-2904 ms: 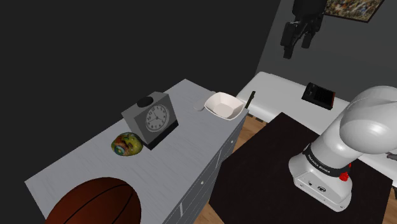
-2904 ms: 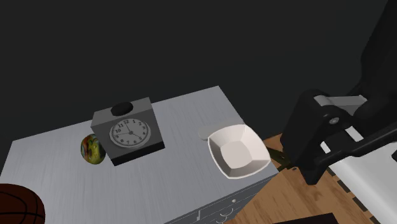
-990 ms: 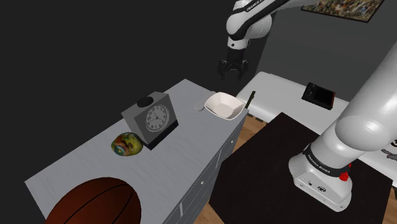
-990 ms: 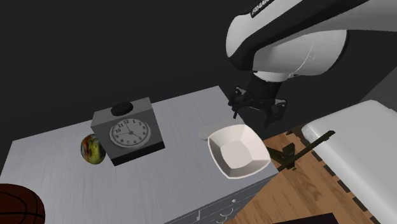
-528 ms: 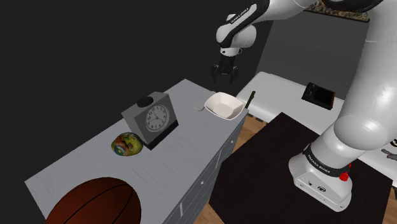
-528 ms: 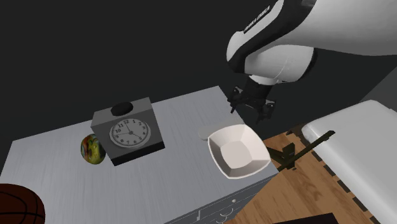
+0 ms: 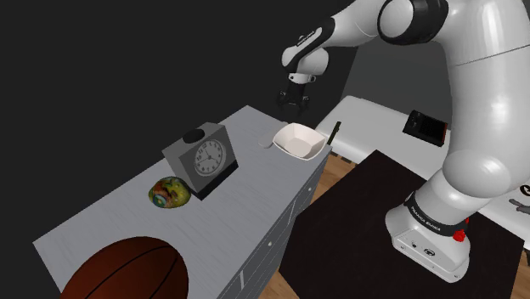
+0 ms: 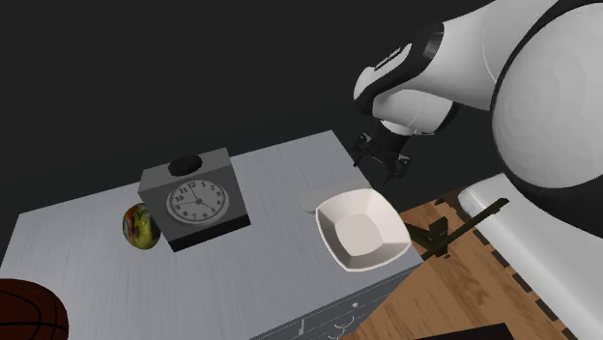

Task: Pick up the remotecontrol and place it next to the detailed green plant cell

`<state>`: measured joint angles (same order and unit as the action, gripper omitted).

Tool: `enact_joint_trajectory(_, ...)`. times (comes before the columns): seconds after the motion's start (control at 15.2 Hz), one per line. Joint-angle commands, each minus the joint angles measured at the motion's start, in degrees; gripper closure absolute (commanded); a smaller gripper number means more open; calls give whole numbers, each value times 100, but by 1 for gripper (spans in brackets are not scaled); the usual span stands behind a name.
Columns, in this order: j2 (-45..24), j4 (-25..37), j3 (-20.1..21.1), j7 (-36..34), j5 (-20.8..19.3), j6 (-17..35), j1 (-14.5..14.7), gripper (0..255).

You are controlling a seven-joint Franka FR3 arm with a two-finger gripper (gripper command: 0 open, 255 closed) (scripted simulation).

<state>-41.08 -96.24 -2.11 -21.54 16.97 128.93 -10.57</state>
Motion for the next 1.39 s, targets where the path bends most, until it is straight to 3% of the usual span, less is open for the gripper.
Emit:
enact_joint_trajectory(0.0,-479,523,28,-88,110,-28,-71,0)
enact_joint_trajectory(0.13,-839,947,43,-149,176,-83,-138,0)
enact_joint_trajectory(0.66,-1224,1001,103,-121,233,260,-93,0)
enact_joint_trajectory(1.12,-1225,1002,103,-121,232,258,-93,0)
enact_joint_trajectory(1.19,-1225,1002,103,-121,232,258,-93,255)
enact_joint_trajectory(1.32,-1225,1002,103,-122,232,258,-93,255)
